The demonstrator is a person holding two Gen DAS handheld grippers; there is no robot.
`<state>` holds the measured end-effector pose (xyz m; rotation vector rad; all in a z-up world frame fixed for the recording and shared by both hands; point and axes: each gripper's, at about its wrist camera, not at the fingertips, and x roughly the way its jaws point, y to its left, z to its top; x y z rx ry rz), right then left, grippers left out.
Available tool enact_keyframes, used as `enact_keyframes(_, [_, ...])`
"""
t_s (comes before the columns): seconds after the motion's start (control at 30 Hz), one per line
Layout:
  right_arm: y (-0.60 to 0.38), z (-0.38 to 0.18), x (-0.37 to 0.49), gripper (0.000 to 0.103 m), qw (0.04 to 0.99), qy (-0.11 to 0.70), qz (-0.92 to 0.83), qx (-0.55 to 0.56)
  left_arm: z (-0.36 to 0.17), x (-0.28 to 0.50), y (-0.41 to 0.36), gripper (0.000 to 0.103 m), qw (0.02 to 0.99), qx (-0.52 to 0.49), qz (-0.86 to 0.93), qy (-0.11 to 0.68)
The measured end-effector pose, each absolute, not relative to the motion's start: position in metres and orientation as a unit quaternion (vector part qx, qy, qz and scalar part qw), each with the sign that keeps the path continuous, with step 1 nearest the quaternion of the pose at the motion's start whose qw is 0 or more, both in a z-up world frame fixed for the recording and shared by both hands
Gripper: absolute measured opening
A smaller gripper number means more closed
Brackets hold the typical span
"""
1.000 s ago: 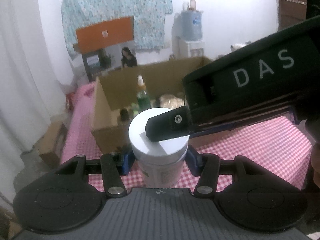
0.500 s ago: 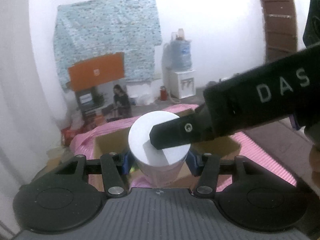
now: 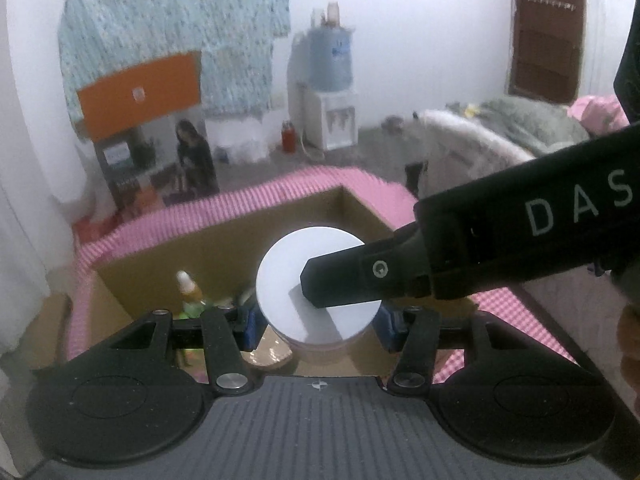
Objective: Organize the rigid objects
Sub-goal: 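Carry the white supplement bottle over the box, then lower the supplement bottle upright into the box and open the right gripper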
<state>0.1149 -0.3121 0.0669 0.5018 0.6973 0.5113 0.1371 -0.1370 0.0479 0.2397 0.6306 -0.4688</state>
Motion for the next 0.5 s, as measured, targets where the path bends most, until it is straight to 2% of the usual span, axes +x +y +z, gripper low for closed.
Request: enact_keyframes(0.5, [-0.345, 0.018, 0.174, 0.049, 0.857, 0.391, 0.230, 0.244, 0.010, 0.187, -0.171, 0.053, 0.888, 0.113, -0.234, 0.380])
